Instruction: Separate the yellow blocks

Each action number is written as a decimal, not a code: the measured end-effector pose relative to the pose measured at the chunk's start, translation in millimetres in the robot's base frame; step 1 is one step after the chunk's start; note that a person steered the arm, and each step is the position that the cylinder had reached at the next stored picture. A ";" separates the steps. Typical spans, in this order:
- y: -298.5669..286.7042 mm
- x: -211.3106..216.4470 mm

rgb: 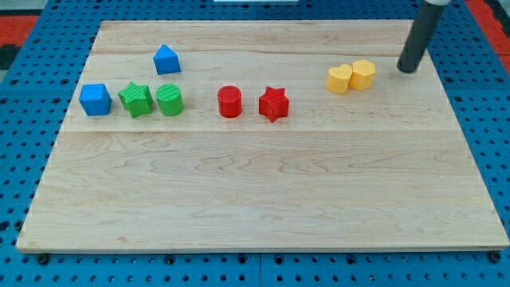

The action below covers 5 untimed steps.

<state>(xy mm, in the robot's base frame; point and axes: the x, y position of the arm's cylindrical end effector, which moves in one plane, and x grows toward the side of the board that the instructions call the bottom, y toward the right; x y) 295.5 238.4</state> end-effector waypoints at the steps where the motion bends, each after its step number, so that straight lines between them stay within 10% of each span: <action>1: -38.2 -19.1; 5: -95.4 49.9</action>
<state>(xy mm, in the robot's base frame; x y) 345.4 142.9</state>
